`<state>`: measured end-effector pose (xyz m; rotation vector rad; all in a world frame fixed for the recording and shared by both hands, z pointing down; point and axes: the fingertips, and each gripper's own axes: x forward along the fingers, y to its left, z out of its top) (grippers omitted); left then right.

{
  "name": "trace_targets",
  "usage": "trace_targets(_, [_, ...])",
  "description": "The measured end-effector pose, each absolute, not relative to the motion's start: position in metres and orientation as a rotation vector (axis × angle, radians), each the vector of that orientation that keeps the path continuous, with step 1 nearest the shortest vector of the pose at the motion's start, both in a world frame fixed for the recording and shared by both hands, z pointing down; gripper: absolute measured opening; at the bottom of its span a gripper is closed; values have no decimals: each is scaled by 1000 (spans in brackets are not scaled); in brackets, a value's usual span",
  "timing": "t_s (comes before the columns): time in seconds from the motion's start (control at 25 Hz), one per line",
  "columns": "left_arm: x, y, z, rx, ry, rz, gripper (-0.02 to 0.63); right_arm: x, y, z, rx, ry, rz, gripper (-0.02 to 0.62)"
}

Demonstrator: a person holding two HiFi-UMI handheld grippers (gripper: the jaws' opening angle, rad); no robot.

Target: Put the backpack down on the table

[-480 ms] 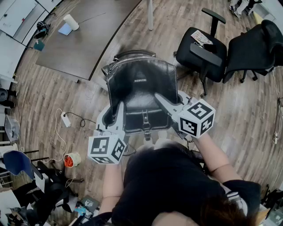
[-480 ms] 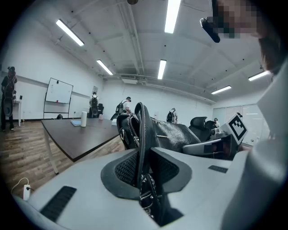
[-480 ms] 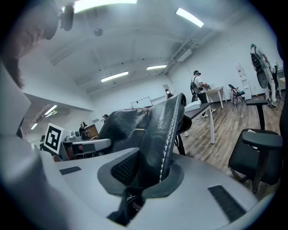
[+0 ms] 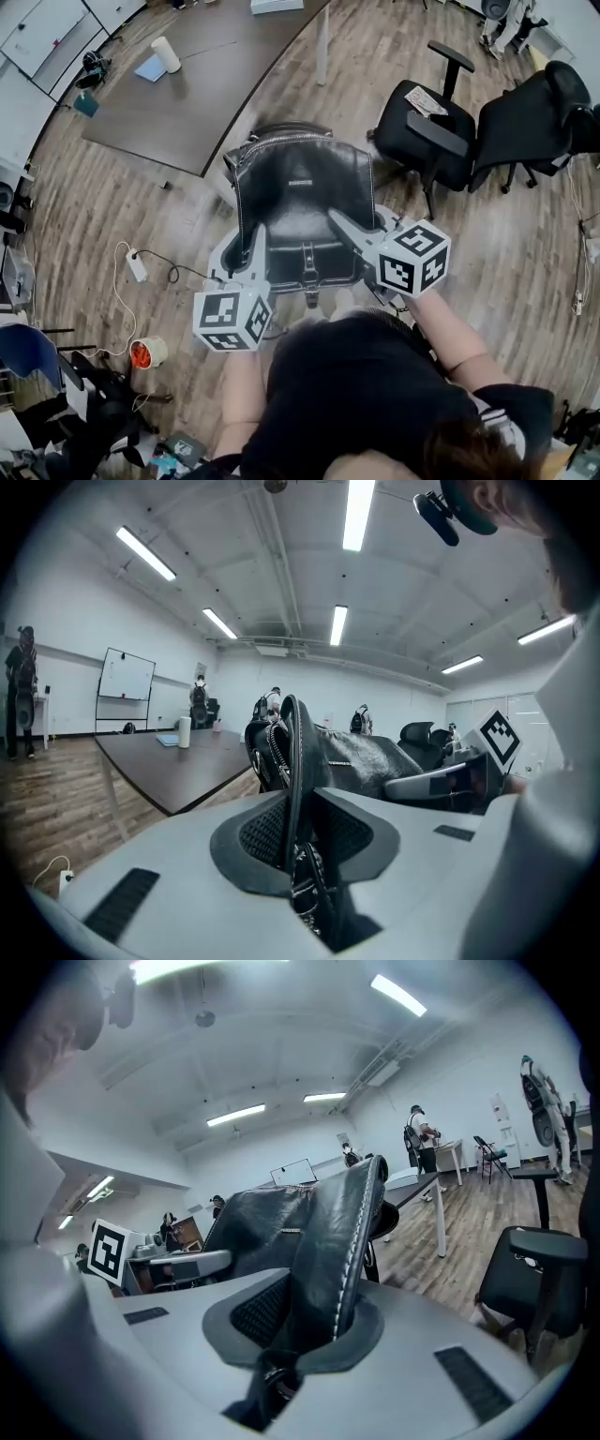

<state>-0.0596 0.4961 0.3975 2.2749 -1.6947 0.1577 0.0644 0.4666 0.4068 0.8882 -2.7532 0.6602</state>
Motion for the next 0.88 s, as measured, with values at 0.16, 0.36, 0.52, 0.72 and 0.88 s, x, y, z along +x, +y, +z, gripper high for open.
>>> trace_targets(0.16, [-73,508,405,2270,-1678,165,89,51,480,413,889,-2732,672,51])
trace_targets(0.36, [-87,517,411,2280,-1648,158,89,38,492,418,895,-2719,686,51])
trace_targets(0.52, [-97,528,410,2291,-1638,151,89,27,503,418,905,-2715,676,51])
trace_targets(0.72, [-102,538,408,2292,-1640,155,89,22,513,416,894,-2715,684,51])
trace_targets(0.88, [-106,545,408,2285,-1653,154,89,18,518,417,877,-2711,691,51])
